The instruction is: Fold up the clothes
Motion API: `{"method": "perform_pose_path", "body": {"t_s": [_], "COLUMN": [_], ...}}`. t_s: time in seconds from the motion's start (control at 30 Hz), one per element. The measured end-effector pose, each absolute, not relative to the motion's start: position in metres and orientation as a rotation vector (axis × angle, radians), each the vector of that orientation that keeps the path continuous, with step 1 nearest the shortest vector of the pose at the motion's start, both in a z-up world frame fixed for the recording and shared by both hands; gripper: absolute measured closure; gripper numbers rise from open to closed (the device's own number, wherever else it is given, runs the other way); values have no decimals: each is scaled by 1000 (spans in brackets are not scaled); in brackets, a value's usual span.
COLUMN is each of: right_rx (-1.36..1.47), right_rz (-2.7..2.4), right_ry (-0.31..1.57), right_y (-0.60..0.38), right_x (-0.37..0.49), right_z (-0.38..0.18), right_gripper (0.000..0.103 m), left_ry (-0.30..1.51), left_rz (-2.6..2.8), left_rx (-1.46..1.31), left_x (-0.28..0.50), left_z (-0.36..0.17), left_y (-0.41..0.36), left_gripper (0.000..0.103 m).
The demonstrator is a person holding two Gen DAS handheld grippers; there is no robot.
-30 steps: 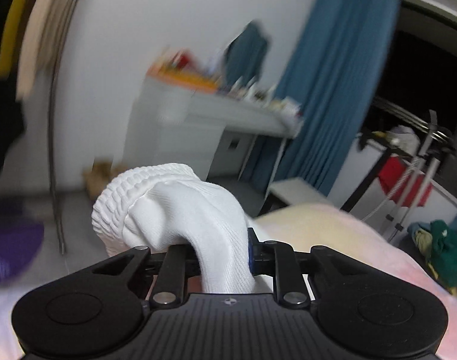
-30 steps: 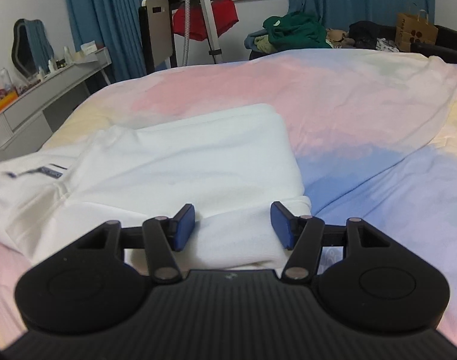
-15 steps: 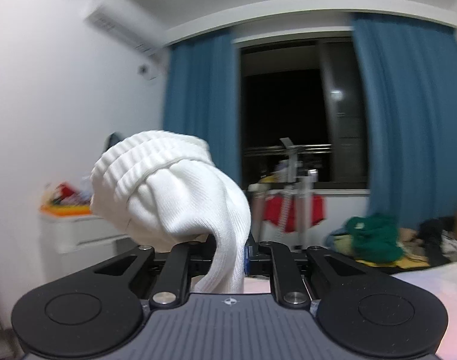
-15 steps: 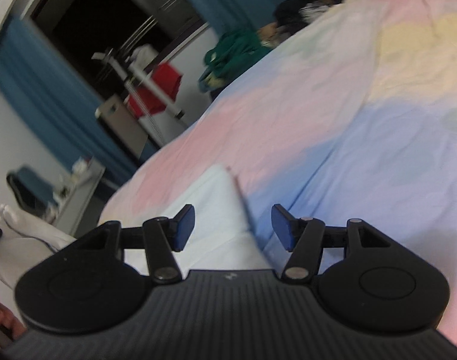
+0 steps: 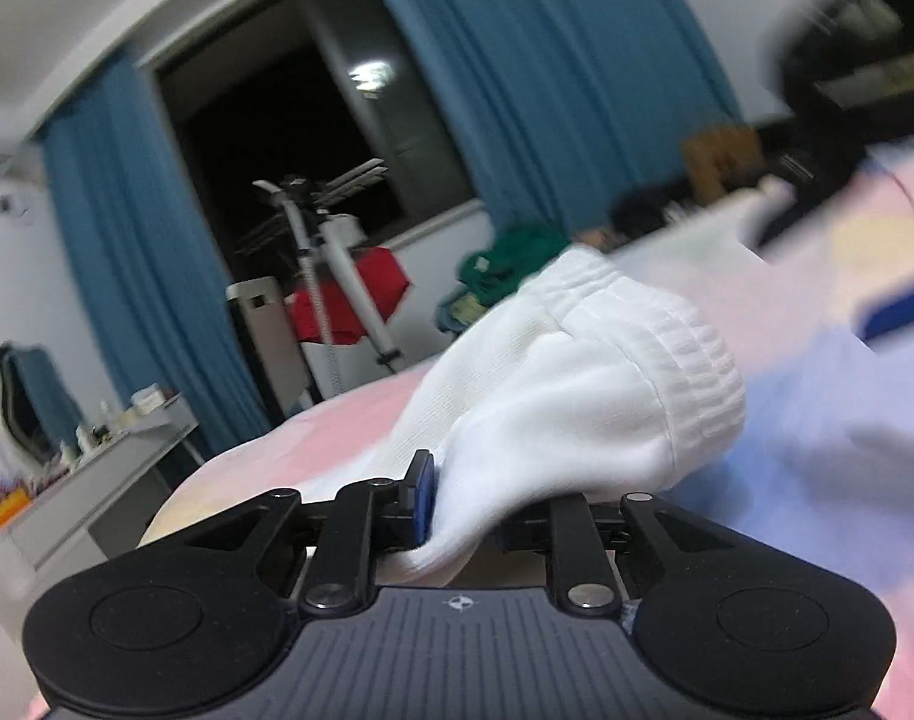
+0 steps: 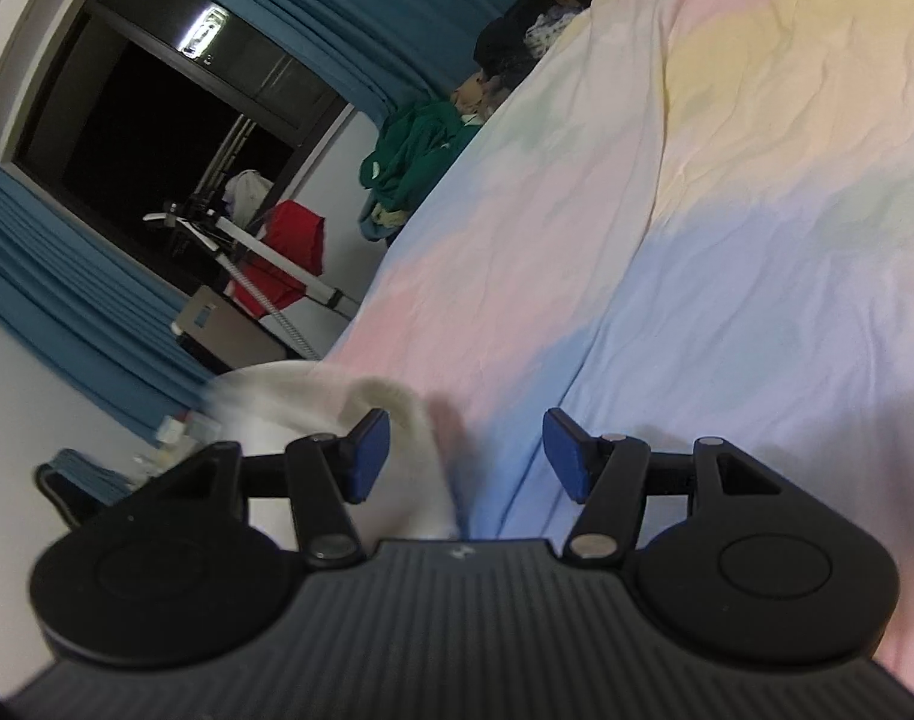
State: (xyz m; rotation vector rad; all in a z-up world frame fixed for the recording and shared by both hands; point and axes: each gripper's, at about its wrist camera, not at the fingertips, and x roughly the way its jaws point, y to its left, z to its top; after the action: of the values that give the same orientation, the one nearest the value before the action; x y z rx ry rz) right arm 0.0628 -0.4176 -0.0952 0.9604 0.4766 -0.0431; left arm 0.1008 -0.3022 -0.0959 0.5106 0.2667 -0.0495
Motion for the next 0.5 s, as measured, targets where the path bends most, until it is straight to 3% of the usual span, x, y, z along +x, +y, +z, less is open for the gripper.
{"method": "perform_pose_path", "body": {"t_s": [0.1,0.17,0.2,0.23,0.37,0.5], "right_rx": [1014,1055,1076,1095,1153,1191], "right_rz": [16,64,90,113,189,212], "right_ry": [465,469,474,482,542,602], "right_y": [-419,-418,-417,-415,-408,-397], "right_x": [67,70,72,74,83,89], "right_z": [-98,-101,-103,-105,-114,-122], "right_gripper": [43,43,43,43,42,27], "left_ry": [270,276,280,283,296,313], "left_rz": [-69,-82,-88,-95,-121,-70], "left_rx": [570,605,623,641,712,738], "left_x": [93,85,81,77,60,45], "left_z": [-98,-99,-100,-100,-103,-108], "left_y": [-297,-274,-262,-251,-205,-159], "left_gripper": [77,56,40,33,24,19]}}
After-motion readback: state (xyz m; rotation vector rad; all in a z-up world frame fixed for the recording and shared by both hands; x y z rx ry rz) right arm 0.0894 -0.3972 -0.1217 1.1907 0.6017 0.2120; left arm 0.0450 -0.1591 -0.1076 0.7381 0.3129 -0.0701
